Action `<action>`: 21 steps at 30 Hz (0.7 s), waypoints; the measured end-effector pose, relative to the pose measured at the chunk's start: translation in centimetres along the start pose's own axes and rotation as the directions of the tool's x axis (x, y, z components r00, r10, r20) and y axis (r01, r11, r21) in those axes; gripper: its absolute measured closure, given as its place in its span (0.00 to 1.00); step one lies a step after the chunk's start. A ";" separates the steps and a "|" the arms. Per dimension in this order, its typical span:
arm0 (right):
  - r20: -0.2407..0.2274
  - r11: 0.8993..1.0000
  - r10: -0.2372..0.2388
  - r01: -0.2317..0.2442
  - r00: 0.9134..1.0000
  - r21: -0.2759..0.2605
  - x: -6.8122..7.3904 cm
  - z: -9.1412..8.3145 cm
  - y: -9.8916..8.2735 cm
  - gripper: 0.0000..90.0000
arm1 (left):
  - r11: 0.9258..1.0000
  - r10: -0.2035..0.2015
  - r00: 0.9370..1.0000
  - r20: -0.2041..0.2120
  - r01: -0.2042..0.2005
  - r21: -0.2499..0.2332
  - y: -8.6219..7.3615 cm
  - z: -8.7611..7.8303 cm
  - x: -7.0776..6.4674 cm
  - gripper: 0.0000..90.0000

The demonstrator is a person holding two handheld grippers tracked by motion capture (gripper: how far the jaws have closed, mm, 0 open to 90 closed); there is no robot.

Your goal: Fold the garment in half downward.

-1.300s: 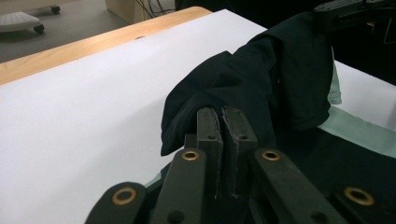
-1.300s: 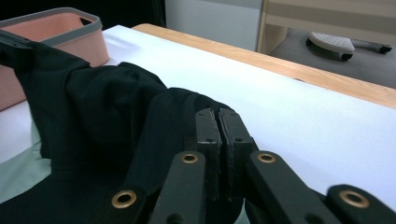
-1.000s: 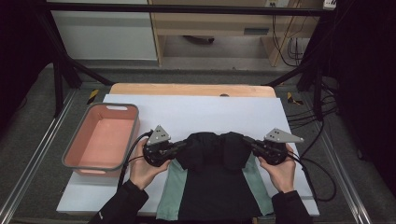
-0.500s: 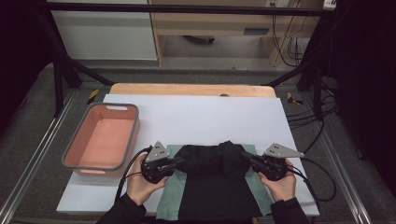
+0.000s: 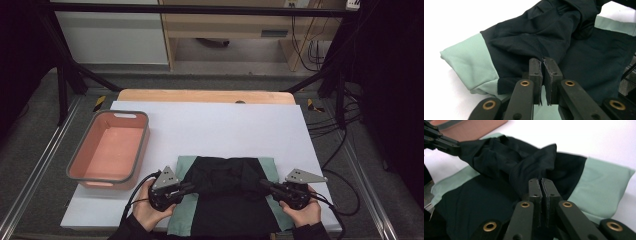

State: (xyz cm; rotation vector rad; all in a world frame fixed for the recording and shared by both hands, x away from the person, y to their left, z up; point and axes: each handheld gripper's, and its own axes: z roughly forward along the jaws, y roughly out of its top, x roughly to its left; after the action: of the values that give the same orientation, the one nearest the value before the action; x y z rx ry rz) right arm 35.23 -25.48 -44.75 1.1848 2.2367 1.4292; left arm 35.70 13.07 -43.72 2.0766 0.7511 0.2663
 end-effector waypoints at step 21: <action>0.057 0.992 0.017 -0.024 0.998 0.123 -1.1 -0.3 -2.2 0.97 | 0.999 0.018 1.000 0.012 -0.019 0.034 -1.4 0.3 -0.4 0.91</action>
State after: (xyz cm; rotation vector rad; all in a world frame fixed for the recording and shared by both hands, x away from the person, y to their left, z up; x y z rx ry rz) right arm 34.66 -26.93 -46.68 1.2724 2.3098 1.2640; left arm 34.92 13.17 -45.00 2.1164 0.7345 0.2529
